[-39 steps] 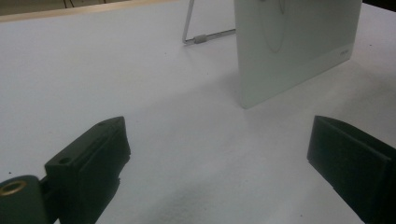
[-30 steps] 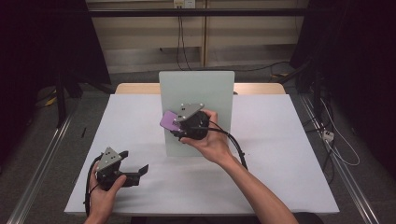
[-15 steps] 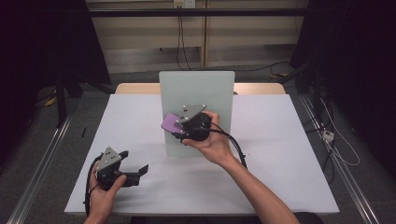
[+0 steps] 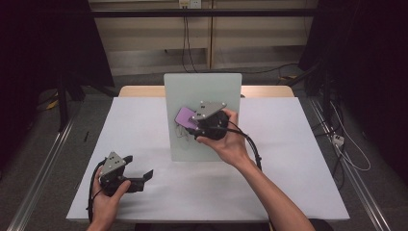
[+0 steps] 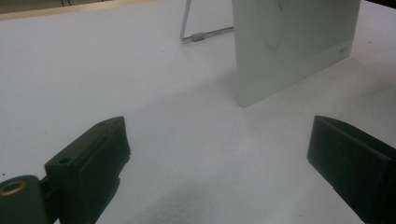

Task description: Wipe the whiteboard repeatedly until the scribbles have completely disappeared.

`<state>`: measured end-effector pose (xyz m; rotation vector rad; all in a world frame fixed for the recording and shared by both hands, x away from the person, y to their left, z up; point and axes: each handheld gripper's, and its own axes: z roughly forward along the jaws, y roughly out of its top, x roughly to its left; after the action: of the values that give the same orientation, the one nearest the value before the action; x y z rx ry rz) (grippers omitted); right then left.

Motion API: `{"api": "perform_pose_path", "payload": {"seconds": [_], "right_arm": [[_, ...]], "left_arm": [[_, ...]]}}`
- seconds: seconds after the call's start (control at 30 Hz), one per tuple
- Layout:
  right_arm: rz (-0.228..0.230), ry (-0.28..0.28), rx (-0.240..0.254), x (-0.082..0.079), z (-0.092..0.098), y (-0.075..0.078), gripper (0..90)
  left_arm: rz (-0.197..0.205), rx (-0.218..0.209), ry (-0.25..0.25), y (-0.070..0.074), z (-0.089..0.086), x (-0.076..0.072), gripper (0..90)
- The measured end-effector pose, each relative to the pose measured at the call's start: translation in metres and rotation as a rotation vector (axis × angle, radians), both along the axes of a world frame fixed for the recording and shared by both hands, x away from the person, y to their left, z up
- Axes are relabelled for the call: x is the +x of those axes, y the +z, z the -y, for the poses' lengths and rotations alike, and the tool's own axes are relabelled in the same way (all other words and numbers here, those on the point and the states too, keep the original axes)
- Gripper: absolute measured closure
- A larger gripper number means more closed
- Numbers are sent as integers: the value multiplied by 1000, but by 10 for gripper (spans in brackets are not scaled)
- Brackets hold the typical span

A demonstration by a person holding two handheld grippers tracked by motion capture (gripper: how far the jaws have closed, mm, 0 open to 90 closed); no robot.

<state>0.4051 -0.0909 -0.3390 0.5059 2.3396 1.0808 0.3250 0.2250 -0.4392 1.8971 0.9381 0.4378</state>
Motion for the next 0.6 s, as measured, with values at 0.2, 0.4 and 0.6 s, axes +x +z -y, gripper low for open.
{"api": "perform_pose_path", "payload": {"seconds": [0.2, 0.4, 0.6], "right_arm": [[-34, 15, -39, -9, -2, -23, 414], [-73, 47, -78, -16, -4, -45, 414], [-126, 76, -108, -19, -8, -59, 414]], "left_arm": [[4, 9, -8, 0, 2, 0, 54], [1, 8, -6, 0, 0, 0, 54], [-1, 8, -13, 0, 3, 0, 54]]}}
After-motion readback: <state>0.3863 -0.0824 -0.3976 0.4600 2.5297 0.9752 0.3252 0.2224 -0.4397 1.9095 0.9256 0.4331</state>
